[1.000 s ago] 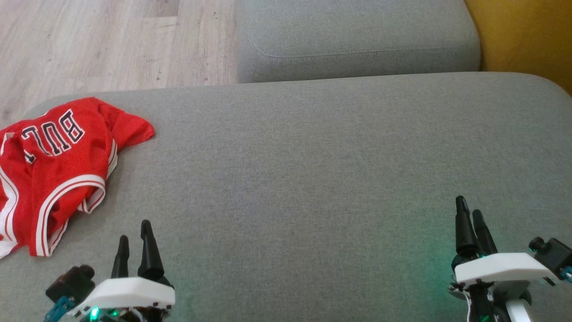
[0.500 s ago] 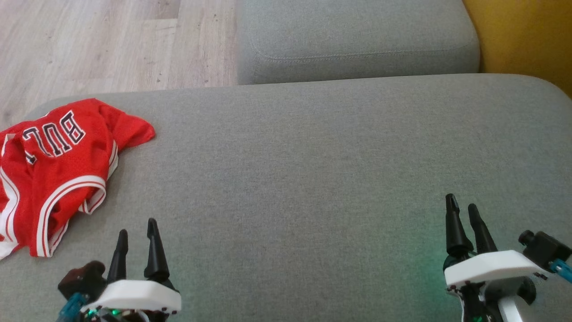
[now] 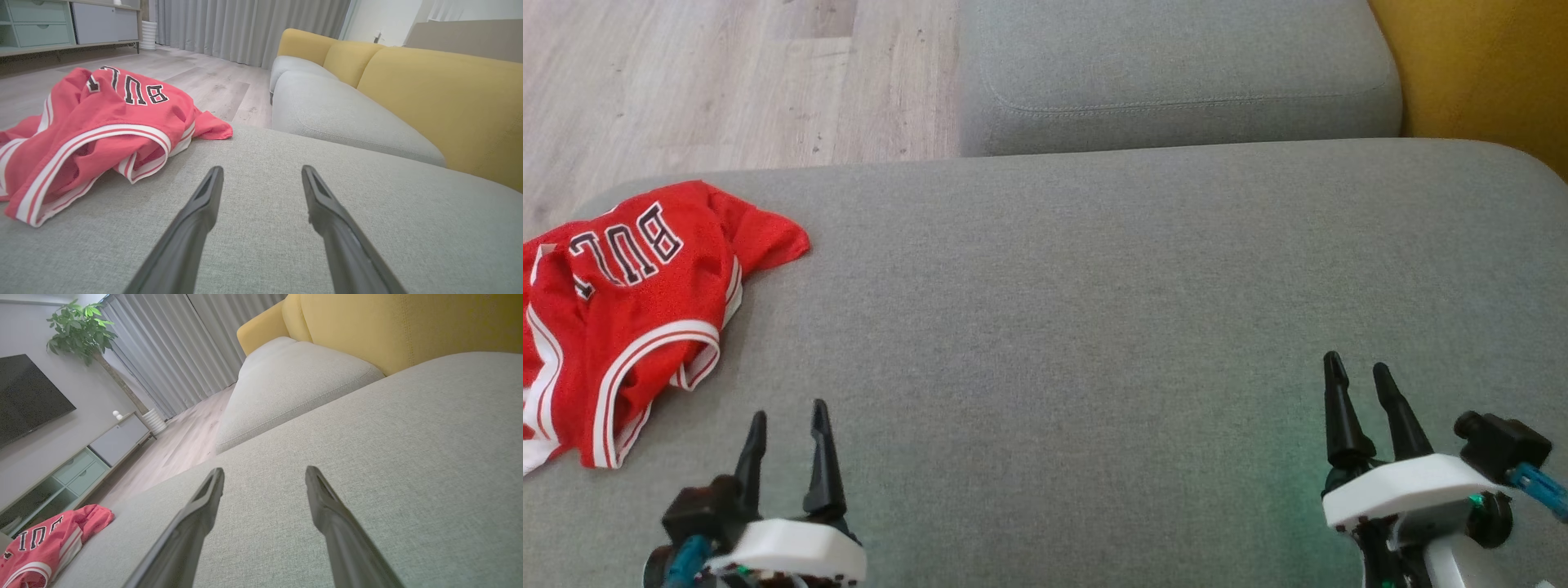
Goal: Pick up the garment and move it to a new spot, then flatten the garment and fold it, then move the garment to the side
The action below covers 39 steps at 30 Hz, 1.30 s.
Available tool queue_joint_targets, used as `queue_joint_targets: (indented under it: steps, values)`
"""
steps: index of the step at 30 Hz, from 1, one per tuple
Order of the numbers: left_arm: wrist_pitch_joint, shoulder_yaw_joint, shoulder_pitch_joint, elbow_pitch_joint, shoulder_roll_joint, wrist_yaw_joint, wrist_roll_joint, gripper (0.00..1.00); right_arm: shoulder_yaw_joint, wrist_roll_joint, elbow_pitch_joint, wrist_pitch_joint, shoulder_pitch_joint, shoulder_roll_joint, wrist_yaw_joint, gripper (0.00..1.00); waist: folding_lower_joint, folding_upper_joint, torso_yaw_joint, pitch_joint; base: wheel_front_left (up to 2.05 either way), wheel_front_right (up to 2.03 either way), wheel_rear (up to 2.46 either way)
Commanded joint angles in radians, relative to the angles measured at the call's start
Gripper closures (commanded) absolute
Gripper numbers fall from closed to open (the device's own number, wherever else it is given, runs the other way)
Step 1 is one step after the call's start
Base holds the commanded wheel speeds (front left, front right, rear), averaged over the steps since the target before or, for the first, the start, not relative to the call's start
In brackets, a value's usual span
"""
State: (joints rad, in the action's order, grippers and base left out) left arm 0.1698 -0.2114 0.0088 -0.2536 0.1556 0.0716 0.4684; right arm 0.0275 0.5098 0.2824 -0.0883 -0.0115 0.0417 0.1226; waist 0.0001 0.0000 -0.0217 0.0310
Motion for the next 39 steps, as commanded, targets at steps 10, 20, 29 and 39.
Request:
queue_joint_targets:
  steps: [10,20,29,39]
  values:
    - [0.030,-0.001,-0.036,0.024,0.029,0.033,-0.110,0.00,0.035,-0.126,-0.042,-0.024,-0.053,0.008,0.007,0.00,0.0000,0.0000,0.000,0.003,0.00,0.00,0.00]
    - [0.051,-0.028,-0.040,0.026,0.042,0.051,-0.204,0.00,0.054,-0.234,-0.048,-0.042,-0.054,0.008,0.008,0.00,-0.0001,0.0000,0.000,0.006,0.00,0.00,0.00]
    - [0.043,-0.023,-0.038,0.024,0.033,0.053,-0.206,0.00,0.047,-0.301,-0.050,-0.047,-0.048,0.008,0.008,0.00,-0.0001,0.0000,-0.003,0.010,0.00,0.00,0.00]
    - [0.021,-0.007,-0.035,0.021,0.032,0.056,-0.165,0.00,0.031,-0.296,-0.053,-0.049,-0.035,0.008,0.008,0.00,-0.0001,0.0000,0.006,0.012,0.00,0.00,0.00]
